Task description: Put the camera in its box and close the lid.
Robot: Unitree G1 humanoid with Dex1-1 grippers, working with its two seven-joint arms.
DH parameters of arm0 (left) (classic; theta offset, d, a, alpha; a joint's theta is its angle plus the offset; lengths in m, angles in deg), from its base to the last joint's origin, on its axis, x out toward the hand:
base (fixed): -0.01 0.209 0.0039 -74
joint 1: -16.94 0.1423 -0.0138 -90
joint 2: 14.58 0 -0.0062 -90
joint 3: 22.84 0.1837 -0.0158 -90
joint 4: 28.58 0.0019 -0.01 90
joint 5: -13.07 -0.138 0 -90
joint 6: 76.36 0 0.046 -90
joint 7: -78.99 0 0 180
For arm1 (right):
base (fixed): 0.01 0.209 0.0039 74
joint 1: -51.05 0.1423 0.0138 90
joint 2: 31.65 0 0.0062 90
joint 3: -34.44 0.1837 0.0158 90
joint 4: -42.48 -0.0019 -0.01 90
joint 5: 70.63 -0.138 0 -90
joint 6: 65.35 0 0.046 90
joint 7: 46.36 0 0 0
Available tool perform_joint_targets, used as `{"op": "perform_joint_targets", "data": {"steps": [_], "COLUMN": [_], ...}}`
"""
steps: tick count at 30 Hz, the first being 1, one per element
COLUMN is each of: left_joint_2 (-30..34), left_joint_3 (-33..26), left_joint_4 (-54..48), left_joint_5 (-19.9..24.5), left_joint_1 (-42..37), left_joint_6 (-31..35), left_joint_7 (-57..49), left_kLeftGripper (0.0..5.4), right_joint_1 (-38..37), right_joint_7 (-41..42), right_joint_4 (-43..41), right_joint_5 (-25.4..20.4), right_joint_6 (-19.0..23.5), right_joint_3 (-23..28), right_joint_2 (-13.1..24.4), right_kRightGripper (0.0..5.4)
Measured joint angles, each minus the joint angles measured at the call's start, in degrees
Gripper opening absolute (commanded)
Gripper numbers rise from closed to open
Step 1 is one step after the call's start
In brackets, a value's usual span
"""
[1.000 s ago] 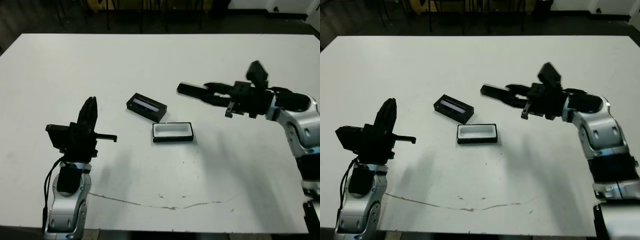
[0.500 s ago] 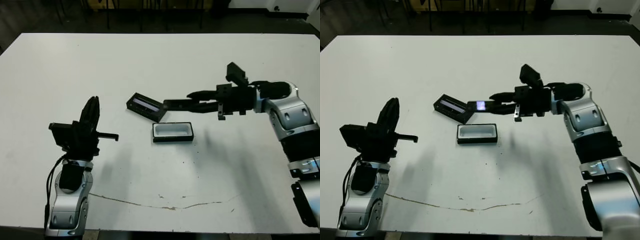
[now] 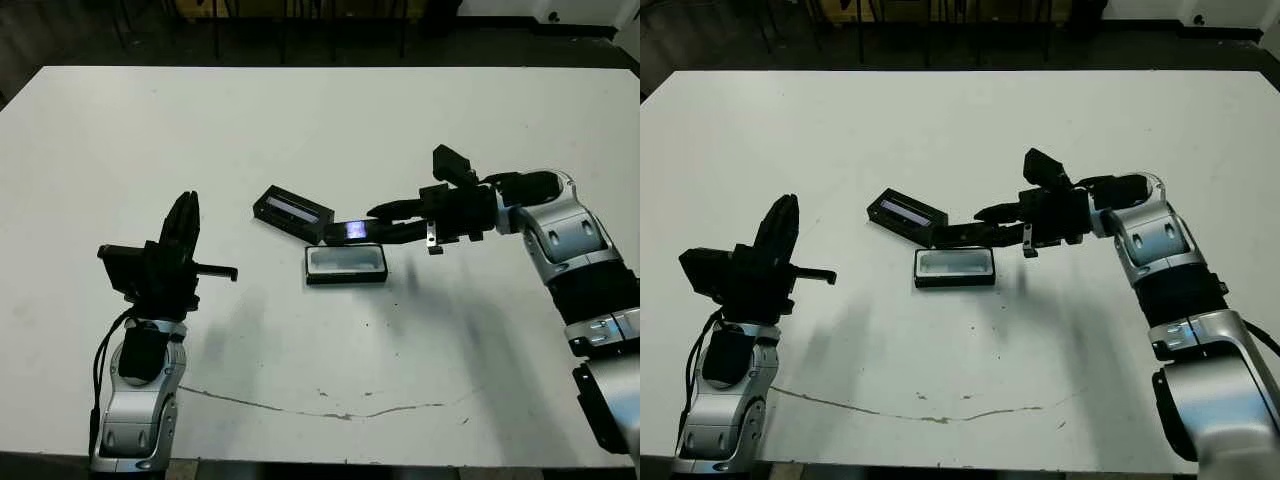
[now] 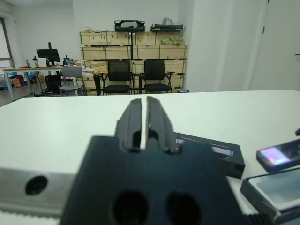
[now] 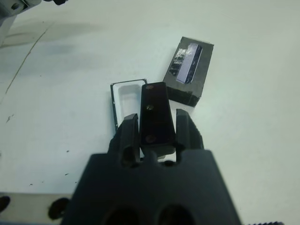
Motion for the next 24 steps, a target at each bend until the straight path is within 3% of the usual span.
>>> {"op": "perform_joint_targets", "data": {"steps": [24], "left_joint_2": [-0.84], "left_joint_3": [0.87], "left_joint_4": [0.22], "left_joint_5": [-0.07], "left_joint_1": [0.61], "left_joint_6": [-0.4], "left_joint_7": [-0.12], "left_kLeftGripper": [0.0], "right_joint_1": [1.33], "right_joint_7": [6.1], "right_joint_4": [6.75], "right_joint_5": [0.0], "right_joint_6": [-1.23], "right_joint_3": [-0.55], "right_joint_2": [-3.49], "right_kRightGripper": [0.56]}}
